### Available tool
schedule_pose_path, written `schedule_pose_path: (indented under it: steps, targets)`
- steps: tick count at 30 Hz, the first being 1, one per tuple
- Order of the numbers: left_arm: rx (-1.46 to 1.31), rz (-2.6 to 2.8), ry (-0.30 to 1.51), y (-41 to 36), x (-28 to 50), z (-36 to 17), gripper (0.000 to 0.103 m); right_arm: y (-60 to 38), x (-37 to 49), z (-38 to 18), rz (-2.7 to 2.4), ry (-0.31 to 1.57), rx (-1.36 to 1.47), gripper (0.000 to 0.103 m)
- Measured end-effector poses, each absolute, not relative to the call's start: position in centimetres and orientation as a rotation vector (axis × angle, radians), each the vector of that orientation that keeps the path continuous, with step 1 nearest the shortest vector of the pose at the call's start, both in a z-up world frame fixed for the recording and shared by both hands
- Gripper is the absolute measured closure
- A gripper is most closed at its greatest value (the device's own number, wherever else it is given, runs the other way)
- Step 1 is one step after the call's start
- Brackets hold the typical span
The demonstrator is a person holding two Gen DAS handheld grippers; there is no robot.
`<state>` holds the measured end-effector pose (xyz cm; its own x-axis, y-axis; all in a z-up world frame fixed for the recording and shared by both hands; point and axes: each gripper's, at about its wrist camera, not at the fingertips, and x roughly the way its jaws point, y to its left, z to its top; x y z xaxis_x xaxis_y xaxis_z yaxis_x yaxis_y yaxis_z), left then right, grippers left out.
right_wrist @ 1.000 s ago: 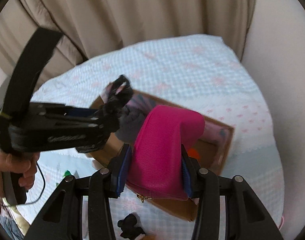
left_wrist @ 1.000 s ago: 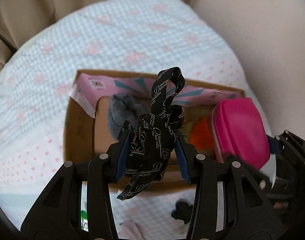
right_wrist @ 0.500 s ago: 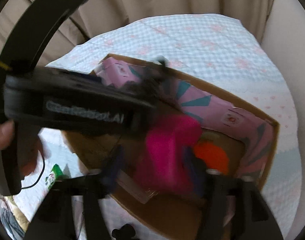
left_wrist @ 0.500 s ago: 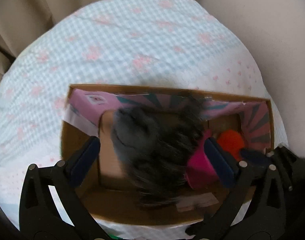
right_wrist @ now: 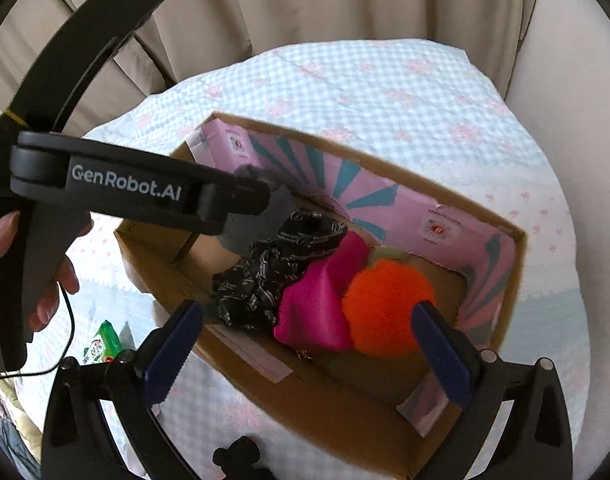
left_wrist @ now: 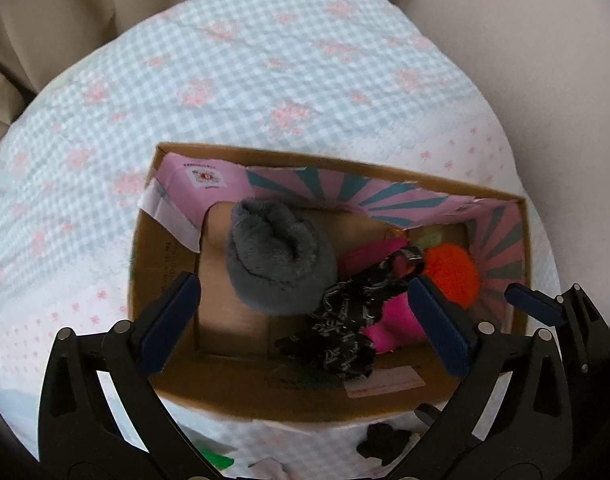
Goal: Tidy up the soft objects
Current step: 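Open both tools to drop the items into the box and withdraw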
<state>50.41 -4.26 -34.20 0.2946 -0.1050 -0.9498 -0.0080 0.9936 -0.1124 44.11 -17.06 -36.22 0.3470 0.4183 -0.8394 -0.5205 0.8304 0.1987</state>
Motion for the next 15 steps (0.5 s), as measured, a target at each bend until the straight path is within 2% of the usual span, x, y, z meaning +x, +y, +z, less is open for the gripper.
schedule_pose_path:
  steps: [15]
  targets:
    - [-0.075, -0.043, 1.133, -4.9, 44.4, -23.3, 0.000, -19.0, 40.1, -26.8, 0.548, 0.971, -0.107, 0.000]
